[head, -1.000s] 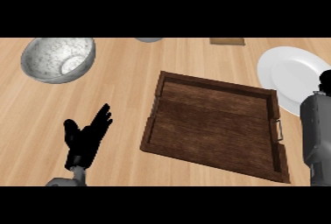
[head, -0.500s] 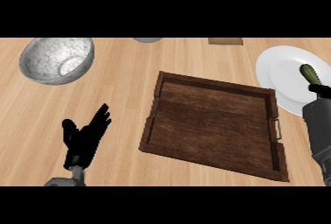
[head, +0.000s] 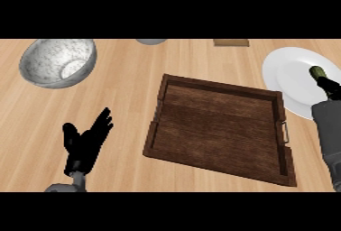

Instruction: Pick the squash from the tray and place it in the plate

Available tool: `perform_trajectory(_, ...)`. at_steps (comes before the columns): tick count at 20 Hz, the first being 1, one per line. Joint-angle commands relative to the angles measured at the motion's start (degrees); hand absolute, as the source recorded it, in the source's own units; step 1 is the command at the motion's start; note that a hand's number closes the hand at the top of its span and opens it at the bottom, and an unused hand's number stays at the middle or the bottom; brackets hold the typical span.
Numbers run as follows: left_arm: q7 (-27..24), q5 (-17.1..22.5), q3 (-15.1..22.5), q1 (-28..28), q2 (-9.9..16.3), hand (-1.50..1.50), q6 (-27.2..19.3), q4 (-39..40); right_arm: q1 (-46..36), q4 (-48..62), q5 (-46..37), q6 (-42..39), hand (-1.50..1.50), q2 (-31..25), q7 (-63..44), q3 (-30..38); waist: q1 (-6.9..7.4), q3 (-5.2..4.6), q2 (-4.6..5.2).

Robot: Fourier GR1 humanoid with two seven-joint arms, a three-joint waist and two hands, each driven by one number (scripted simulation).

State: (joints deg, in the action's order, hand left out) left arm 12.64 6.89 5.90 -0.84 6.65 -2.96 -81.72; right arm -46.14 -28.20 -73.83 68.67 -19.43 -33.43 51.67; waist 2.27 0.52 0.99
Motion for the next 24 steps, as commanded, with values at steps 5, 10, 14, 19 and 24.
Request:
perform_trajectory(5,2.28,-0.54,-0.19,0.1,-0.24,0.0,-1.44,-1.6,3.61,-10.47,21.07,8.0,-1.5,5.25,12.65,-4.23,-1.29,-0.2,-0.67)
perform_trajectory(10,0.02,-0.67,0.29,2.75,-0.85,0.0,-0.88,-1.23,12.65,-27.43,37.69,0.68,-1.5,13.38,20.22,-13.59,-2.45,-0.25,-1.23)
perform_trajectory(14,0.4,-0.75,0.01,2.15,-1.62,0.0,-1.53,-1.01,22.47,-36.54,44.25,-3.57,-1.5,17.54,25.56,-19.84,-2.71,-0.43,-1.17)
perform_trajectory(19,-0.05,-0.87,-1.42,2.96,-0.31,0.0,-0.59,-1.15,27.03,-36.55,48.96,0.35,-1.5,19.29,27.71,-28.26,-2.04,-0.49,-0.99)
perform_trajectory(24,-1.44,0.06,-3.35,-0.18,0.52,0.0,2.15,3.69,36.2,-43.81,41.2,1.98,-1.5,19.38,14.01,-39.34,-2.64,-0.61,-1.14)
